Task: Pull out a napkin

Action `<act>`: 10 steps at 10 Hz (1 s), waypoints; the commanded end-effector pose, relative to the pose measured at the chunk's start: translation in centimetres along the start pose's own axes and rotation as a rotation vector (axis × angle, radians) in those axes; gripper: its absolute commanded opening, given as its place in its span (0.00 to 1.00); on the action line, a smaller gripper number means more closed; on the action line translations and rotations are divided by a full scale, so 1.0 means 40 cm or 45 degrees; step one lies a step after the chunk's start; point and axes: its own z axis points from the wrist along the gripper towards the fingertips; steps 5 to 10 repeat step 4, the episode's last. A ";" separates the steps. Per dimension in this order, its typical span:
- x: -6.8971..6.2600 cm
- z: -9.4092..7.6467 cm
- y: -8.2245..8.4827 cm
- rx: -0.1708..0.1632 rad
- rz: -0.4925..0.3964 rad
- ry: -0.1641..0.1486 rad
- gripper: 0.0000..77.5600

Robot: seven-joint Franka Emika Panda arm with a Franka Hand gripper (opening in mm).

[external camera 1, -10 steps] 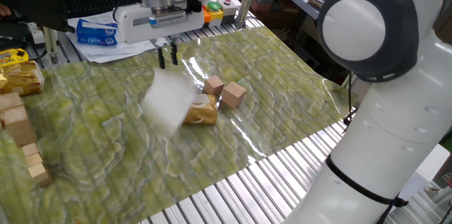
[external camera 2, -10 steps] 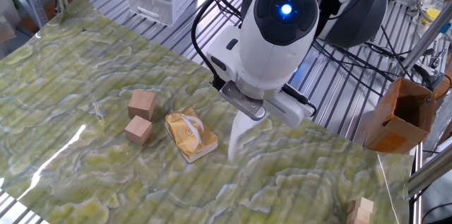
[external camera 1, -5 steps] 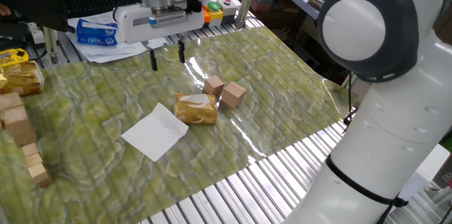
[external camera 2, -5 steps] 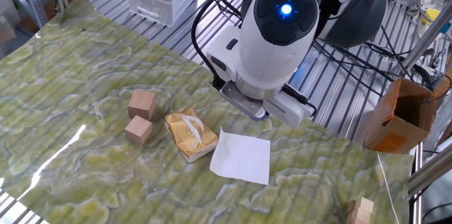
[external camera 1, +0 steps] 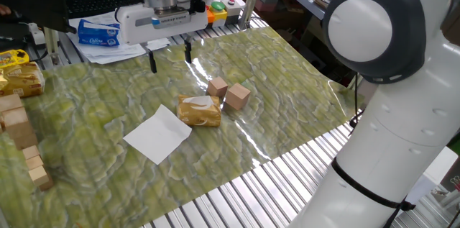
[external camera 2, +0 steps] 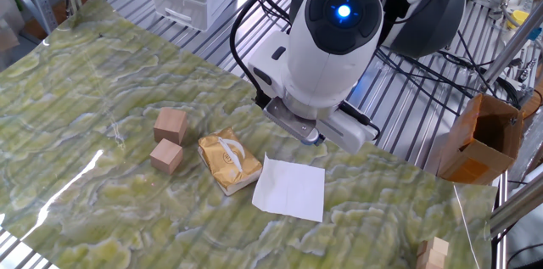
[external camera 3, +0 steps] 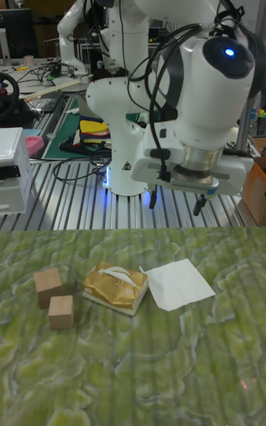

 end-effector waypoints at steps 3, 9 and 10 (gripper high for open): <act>0.002 0.016 0.027 0.018 -0.015 0.016 1.00; 0.002 0.016 0.027 0.018 -0.015 0.016 0.02; 0.002 0.016 0.027 0.018 -0.015 0.016 0.02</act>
